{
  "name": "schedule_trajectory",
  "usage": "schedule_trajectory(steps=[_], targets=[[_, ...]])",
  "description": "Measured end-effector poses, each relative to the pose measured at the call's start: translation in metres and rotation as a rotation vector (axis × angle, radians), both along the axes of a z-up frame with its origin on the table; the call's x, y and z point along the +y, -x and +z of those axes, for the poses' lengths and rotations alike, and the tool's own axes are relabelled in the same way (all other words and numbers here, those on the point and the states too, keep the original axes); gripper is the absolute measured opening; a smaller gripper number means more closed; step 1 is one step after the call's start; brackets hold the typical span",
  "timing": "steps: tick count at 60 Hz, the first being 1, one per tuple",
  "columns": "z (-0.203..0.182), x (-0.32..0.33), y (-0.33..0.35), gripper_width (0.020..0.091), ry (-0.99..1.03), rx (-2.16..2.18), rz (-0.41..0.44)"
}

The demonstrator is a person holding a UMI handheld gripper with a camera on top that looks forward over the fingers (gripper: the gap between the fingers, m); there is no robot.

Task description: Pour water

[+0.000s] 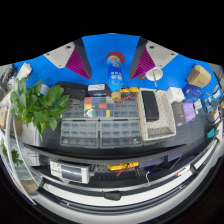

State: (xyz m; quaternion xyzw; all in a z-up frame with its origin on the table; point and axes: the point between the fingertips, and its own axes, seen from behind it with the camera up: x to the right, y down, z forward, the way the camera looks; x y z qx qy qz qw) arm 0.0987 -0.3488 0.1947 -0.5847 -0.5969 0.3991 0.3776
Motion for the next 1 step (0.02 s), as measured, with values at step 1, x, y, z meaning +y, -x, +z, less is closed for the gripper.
schedule_trajectory(steps=[1], targets=[[-0.0003, -0.0007, 0.0005, 0.0767, 0.001, -0.001, 0.001]])
